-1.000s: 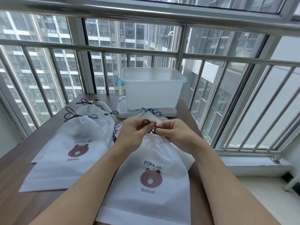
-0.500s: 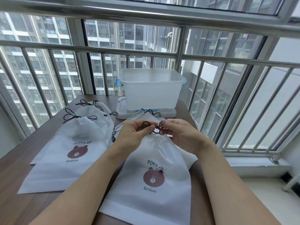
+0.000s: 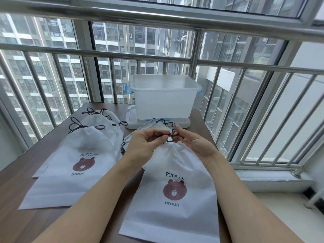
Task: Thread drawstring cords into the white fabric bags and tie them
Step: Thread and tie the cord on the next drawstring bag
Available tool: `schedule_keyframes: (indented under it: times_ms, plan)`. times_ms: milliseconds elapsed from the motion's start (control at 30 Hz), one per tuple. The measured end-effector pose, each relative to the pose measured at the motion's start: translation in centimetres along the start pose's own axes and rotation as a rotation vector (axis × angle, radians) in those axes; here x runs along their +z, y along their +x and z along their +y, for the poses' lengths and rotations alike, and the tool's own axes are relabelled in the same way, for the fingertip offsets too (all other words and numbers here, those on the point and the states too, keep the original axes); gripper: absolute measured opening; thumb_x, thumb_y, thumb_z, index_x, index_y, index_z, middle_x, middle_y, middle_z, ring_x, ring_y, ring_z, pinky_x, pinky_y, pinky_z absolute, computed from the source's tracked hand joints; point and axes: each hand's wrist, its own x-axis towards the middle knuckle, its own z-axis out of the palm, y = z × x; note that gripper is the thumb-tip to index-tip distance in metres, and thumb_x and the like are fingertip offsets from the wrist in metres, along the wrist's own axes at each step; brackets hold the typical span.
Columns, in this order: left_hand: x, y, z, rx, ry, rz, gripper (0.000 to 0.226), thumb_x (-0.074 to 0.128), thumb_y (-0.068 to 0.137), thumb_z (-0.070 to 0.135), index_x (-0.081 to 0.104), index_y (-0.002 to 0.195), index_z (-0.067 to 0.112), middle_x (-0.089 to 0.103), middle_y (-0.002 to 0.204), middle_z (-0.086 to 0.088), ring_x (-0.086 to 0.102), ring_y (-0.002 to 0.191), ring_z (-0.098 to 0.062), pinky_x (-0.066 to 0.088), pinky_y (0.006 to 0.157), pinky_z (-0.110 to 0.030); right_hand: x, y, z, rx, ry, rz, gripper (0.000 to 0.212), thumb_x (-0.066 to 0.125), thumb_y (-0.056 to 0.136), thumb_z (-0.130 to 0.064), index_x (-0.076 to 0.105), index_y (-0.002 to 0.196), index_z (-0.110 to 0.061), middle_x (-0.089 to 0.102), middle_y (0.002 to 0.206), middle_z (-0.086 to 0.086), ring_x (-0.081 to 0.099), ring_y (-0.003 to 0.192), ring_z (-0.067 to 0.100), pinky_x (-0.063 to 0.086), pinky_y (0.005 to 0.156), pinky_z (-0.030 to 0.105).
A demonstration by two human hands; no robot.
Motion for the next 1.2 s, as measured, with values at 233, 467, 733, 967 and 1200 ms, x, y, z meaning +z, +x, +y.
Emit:
schedule_keyframes:
  times_ms: [233,467,733,967,1200]
  plan:
    - [0.0,0.0,0.2,0.036,-0.034,-0.006,0.021,0.067,0.085,-0.008,0.076,0.093,0.010,0.078,0.092,-0.003,0.072,0.090,-0.014,0.054,0.087,-0.022,-0.2,-0.1,0.1,0.040,0.033,-0.009,0.025,0.071,0.085,-0.019,0.073,0.109,-0.012,0.066,0.085,-0.001,0.067,0.080,0.015,0.056,0.083,0.030]
    - [-0.1,-0.2,0.2,0.115,0.093,-0.066,0.021,0.067,0.087,-0.005,0.077,0.098,0.010,0.078,0.098,-0.002,0.072,0.097,-0.015,0.053,0.090,-0.022,0.3,-0.7,-0.2,0.075,-0.064,-0.020,0.044,0.064,0.087,-0.046,0.069,0.114,-0.011,0.056,0.061,-0.009,0.045,0.042,0.004,0.046,0.049,0.016]
    - [-0.4,-0.1,-0.1,0.186,0.247,-0.067,0.020,0.070,0.086,-0.004,0.078,0.097,0.012,0.078,0.091,-0.002,0.074,0.091,-0.017,0.056,0.085,-0.025,0.3,-0.3,-0.4,-0.244,-0.588,0.089,0.044,0.077,0.084,-0.033,0.074,0.108,0.004,0.034,0.051,-0.009,0.023,0.047,0.008,0.022,0.046,0.019]
    - [-0.3,-0.1,0.3,-0.034,0.086,-0.028,0.009,0.069,0.089,0.003,0.077,0.093,0.006,0.077,0.086,-0.010,0.074,0.081,-0.016,0.055,0.078,-0.019,-0.2,0.8,0.4,-0.566,-0.881,0.111,0.035,0.092,0.063,-0.041,0.082,0.086,-0.017,0.076,0.080,0.015,0.068,0.084,0.050,0.055,0.080,0.063]
    - [-0.4,0.0,0.0,-0.048,0.095,0.027,0.008,0.072,0.088,0.006,0.077,0.091,0.010,0.077,0.083,-0.010,0.072,0.079,-0.018,0.056,0.081,-0.024,-0.7,1.1,0.5,-0.590,-0.997,0.129,0.011,0.087,0.077,-0.020,0.081,0.085,-0.015,0.077,0.076,0.007,0.070,0.080,0.042,0.056,0.074,0.058]
